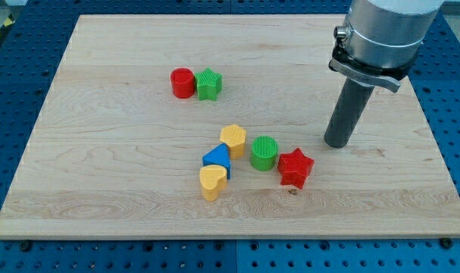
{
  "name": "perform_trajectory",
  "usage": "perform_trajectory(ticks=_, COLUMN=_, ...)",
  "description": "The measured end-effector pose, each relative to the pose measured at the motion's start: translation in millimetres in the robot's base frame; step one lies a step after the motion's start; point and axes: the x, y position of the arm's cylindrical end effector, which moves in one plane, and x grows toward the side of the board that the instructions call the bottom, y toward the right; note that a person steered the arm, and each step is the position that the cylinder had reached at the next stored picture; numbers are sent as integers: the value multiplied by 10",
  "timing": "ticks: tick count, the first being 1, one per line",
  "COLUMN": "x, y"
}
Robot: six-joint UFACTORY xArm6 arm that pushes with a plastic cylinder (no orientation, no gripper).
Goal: Push the red circle below the green star
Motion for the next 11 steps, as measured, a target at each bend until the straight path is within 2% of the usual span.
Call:
perform_trajectory(ticks=1, x=-283, y=113)
perform_trajectory(ticks=2, x=-484, y=-93)
perform_trajectory(ticks=4, x=-477, y=-1455)
perform_trajectory(ticks=5, x=-612, y=-2267)
perform_trajectory(ticks=6, x=-671, y=-2728)
perform_trajectory(ticks=7, x=-1098, y=-2951)
perform_trajectory(ticks=8, x=-1346, y=-2747)
perform_trajectory(ticks=9, x=-1250, y=-2488)
perform_trajectory(ticks=11, x=-911, y=-2347)
